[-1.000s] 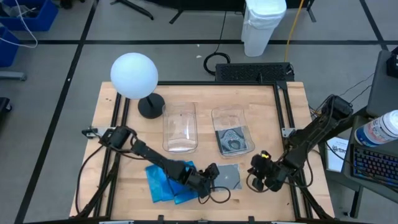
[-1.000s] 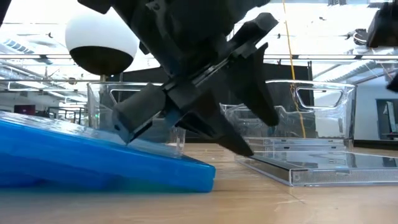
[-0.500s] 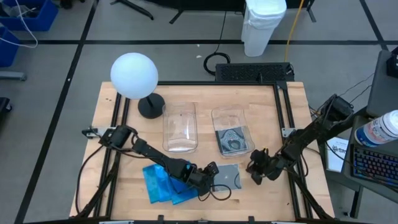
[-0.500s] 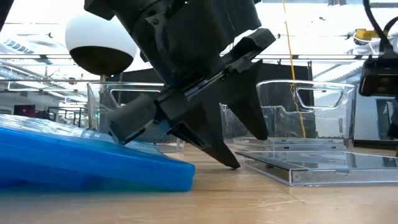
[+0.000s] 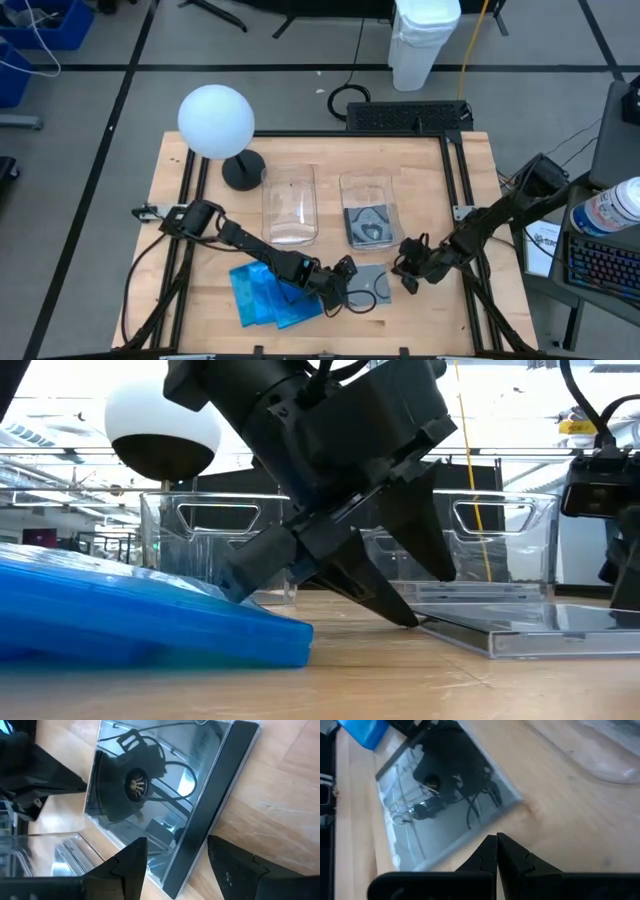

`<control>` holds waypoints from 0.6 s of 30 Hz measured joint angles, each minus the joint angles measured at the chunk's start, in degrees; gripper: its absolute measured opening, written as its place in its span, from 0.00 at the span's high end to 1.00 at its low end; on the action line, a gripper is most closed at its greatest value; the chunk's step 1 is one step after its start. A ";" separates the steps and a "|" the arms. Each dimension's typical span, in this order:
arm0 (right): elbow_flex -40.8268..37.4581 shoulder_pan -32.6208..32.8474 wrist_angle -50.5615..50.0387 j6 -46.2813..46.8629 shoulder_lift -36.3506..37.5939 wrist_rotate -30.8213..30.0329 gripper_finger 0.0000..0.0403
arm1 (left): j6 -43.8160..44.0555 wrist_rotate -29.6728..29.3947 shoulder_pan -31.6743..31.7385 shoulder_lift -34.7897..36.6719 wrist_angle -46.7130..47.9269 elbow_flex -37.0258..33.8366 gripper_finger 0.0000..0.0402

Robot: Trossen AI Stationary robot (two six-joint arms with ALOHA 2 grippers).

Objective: Pick & place jewel cases by type
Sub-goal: Put the black CD case into the right transparent bin

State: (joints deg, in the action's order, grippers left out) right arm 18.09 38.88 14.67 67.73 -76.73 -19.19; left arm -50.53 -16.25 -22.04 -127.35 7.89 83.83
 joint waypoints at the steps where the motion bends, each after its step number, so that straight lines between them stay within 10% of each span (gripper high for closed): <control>1: 0.02 -0.16 1.31 -0.32 -0.99 -0.04 1.00 | -0.08 -0.09 0.00 0.00 -0.63 0.00 0.47; 18: 0.07 -0.48 13.25 -5.01 -9.51 0.08 1.00 | 0.72 0.35 -0.10 -0.11 -5.95 -0.30 0.47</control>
State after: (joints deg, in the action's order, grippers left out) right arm 18.15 38.39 27.92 62.72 -86.24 -19.10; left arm -49.81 -15.89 -22.14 -127.46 1.93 83.53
